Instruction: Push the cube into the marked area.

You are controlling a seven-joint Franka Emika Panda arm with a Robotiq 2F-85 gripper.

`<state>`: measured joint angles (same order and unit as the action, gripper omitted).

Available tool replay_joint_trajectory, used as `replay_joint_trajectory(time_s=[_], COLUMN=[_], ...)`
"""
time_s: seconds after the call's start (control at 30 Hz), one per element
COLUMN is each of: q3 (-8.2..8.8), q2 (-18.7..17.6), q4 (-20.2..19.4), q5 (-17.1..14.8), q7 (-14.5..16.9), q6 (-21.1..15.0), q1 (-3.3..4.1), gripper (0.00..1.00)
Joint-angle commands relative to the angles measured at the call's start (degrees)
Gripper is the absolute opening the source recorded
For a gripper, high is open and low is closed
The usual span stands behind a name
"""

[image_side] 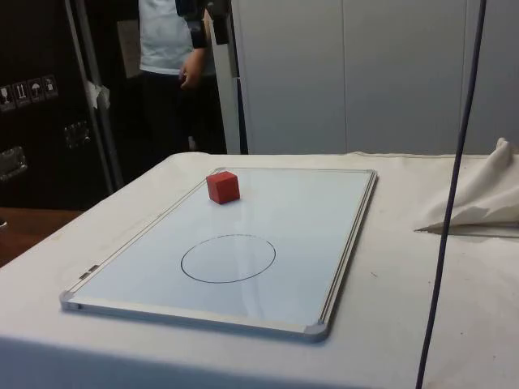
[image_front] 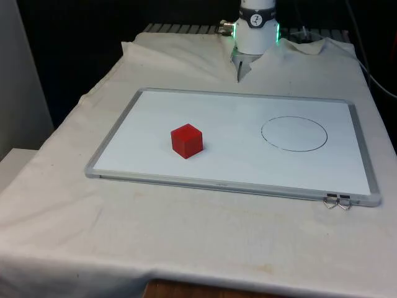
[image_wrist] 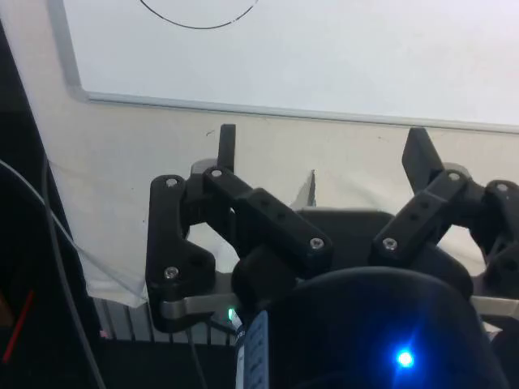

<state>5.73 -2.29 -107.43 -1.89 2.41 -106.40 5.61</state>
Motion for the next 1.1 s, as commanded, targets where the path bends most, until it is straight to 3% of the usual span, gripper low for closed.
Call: replay_joint_trajectory(time_s=[0.0,0.07,0.27,0.47,0.63,1.07], q3=[0.00,0.00,0.00,0.00,0.00,1.09], q2=[0.00,0.00,0.06,0.06,0.00,-1.20], q4=[0.00,0.00,0.00,0.00,0.00,2.01], q5=[0.00,0.00,0.00,0.00,0.00,-0.06], q7=[0.00,0.00,0.00,0.00,0.00,-0.34], q6=[0.00,-0.06,-0.06,-0.06,0.00,-0.40], q1=[0.00,0.00,0.00,0.00,0.00,-0.80], gripper=[0.98,0.95,0.57,0.33,0.01,0.00])
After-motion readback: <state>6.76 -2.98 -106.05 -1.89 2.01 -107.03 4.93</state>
